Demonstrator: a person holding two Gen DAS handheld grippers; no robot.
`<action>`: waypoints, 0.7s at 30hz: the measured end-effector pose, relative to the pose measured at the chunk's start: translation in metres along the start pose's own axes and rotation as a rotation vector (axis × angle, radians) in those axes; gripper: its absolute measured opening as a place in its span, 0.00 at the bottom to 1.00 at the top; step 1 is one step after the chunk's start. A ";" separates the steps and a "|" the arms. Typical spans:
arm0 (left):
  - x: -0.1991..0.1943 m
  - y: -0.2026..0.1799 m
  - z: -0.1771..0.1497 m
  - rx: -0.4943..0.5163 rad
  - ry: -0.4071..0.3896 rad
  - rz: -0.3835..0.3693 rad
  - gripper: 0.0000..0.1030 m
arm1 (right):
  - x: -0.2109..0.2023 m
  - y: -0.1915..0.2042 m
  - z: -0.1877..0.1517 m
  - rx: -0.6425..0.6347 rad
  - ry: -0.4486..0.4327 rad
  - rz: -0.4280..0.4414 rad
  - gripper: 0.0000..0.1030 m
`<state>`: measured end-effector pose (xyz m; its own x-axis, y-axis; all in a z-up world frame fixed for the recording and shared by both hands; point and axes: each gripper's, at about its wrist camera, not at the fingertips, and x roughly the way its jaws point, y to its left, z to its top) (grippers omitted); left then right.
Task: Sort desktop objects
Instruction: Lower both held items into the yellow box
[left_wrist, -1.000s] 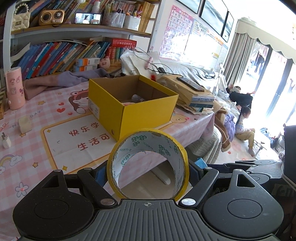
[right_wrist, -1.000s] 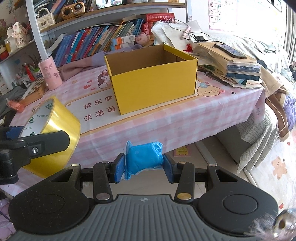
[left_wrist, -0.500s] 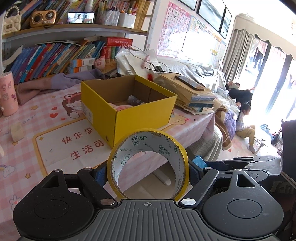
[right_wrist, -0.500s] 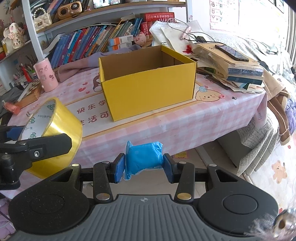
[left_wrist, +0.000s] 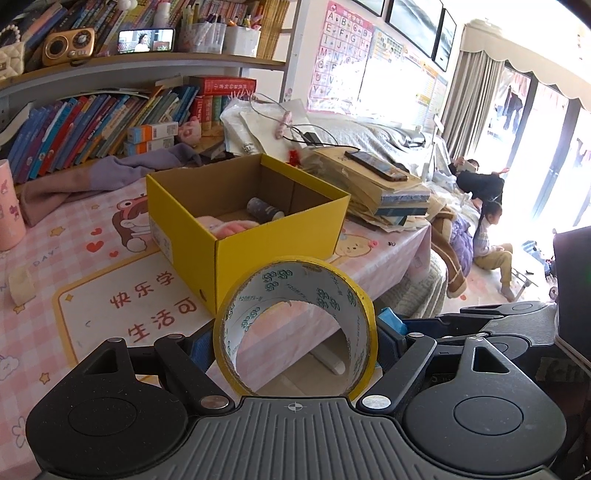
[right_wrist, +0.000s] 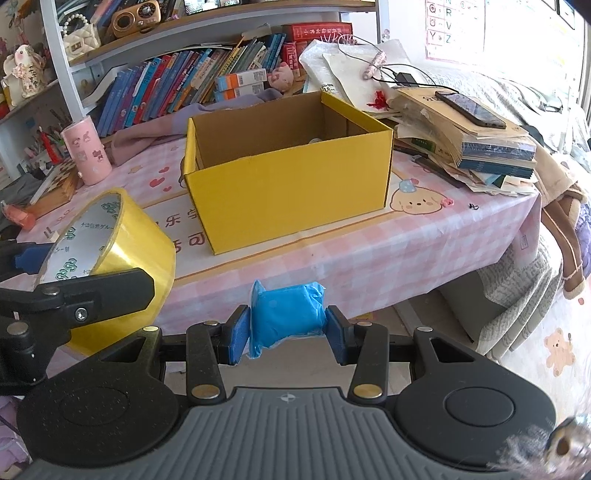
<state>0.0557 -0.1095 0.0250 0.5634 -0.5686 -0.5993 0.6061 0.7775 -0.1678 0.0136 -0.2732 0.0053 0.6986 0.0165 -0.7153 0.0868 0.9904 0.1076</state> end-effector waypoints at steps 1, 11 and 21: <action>0.002 -0.001 0.001 0.000 0.001 0.001 0.81 | 0.003 -0.002 0.003 -0.002 0.002 0.001 0.40; 0.023 -0.010 0.025 -0.008 -0.038 0.033 0.81 | 0.024 -0.028 0.032 -0.017 0.004 0.017 0.40; 0.043 -0.018 0.074 -0.006 -0.155 0.121 0.81 | 0.038 -0.052 0.102 -0.120 -0.126 0.062 0.40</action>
<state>0.1108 -0.1679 0.0606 0.7121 -0.5048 -0.4879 0.5255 0.8441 -0.1065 0.1082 -0.3384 0.0433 0.7841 0.0681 -0.6169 -0.0394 0.9974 0.0600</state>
